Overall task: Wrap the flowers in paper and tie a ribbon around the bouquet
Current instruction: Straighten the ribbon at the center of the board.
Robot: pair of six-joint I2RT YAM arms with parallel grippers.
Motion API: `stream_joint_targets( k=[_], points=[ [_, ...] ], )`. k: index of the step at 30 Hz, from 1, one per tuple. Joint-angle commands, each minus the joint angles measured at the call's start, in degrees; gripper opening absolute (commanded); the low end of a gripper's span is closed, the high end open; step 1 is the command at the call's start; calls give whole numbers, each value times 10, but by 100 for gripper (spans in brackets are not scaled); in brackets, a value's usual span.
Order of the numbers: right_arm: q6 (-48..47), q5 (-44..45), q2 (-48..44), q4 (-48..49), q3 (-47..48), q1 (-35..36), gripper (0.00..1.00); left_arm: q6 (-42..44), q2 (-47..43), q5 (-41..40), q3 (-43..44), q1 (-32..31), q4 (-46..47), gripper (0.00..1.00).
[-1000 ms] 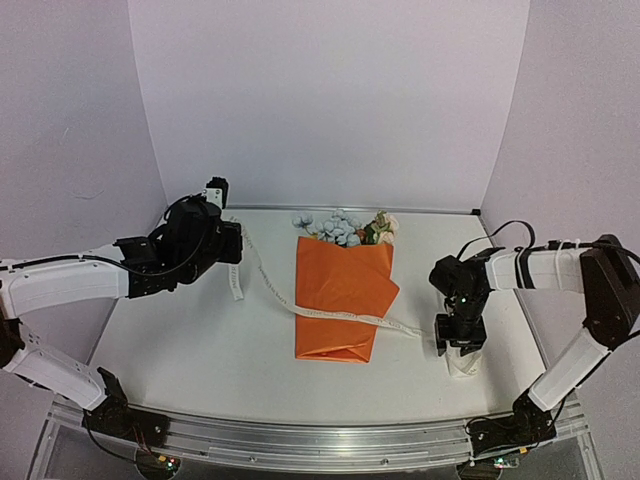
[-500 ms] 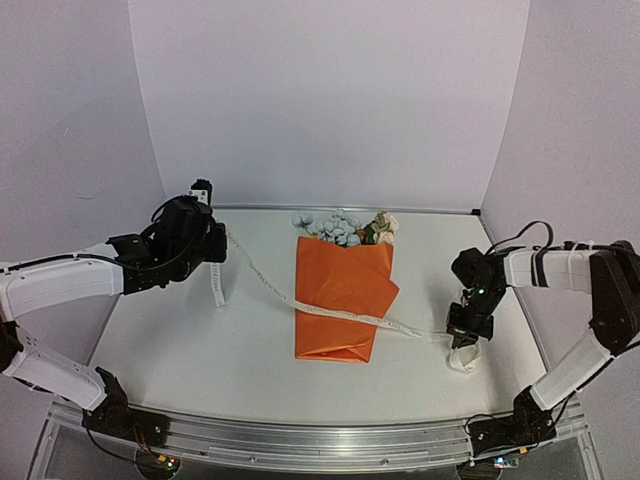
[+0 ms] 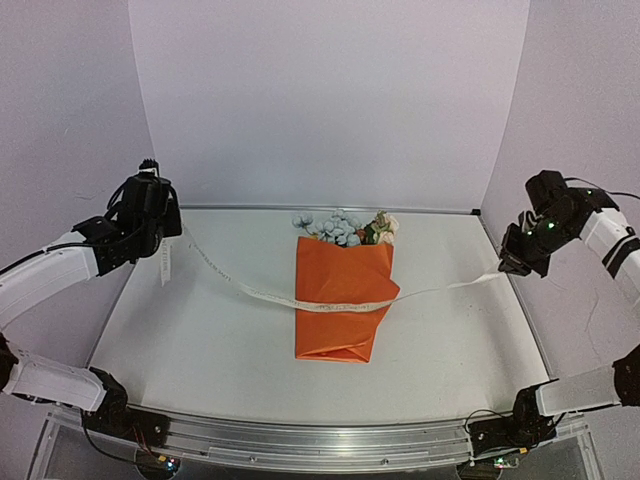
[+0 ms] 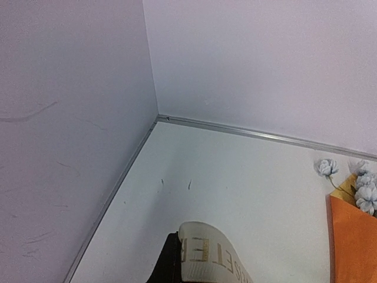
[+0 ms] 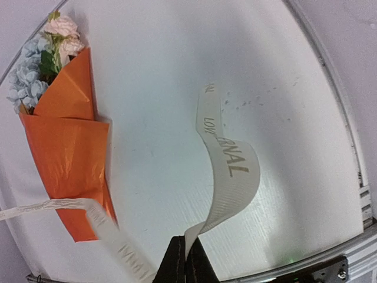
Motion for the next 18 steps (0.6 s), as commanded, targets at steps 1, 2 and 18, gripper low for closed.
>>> stream_joint_targets(
  k=[1, 2, 18],
  points=[
    [-58, 116, 6, -90, 33, -24, 0, 17, -21, -45, 22, 13, -17, 0],
    [-65, 129, 6, -96, 34, -27, 0, 11, -21, -49, 19, 17, -27, 0],
    [-22, 85, 105, -47, -80, -31, 0, -94, -82, -163, -89, 38, -128, 0]
  ],
)
